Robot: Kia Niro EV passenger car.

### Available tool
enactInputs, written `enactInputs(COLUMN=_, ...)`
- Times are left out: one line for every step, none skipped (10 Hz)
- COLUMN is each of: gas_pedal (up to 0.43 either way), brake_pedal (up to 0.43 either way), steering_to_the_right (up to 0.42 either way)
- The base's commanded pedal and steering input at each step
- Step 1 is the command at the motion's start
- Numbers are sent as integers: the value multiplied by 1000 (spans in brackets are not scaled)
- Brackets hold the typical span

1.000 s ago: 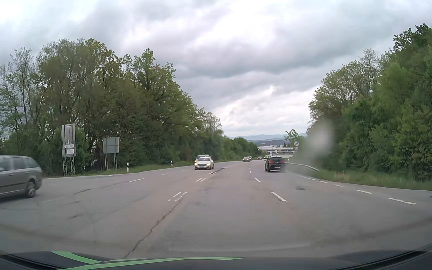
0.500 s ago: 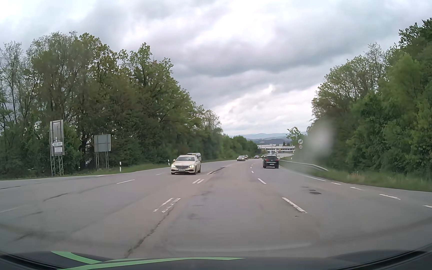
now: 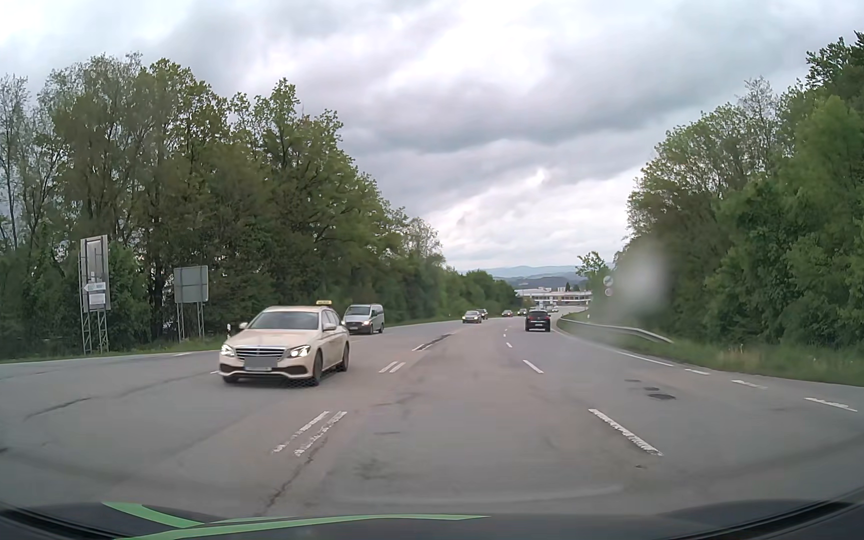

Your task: Follow the waypoints while adhering to traffic rules and regulations

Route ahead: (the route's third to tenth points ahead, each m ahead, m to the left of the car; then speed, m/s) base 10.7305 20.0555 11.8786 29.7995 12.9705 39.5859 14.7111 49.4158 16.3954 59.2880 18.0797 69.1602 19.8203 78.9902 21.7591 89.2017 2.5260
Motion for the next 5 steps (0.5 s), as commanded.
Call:
enactInputs(gas_pedal=0, brake_pedal=311, steering_to_the_right=1)
enactInputs(gas_pedal=0, brake_pedal=305, steering_to_the_right=1)
enactInputs(gas_pedal=0, brake_pedal=299, steering_to_the_right=1)
enactInputs(gas_pedal=0, brake_pedal=293, steering_to_the_right=2)
enactInputs(gas_pedal=0, brake_pedal=293, steering_to_the_right=2)
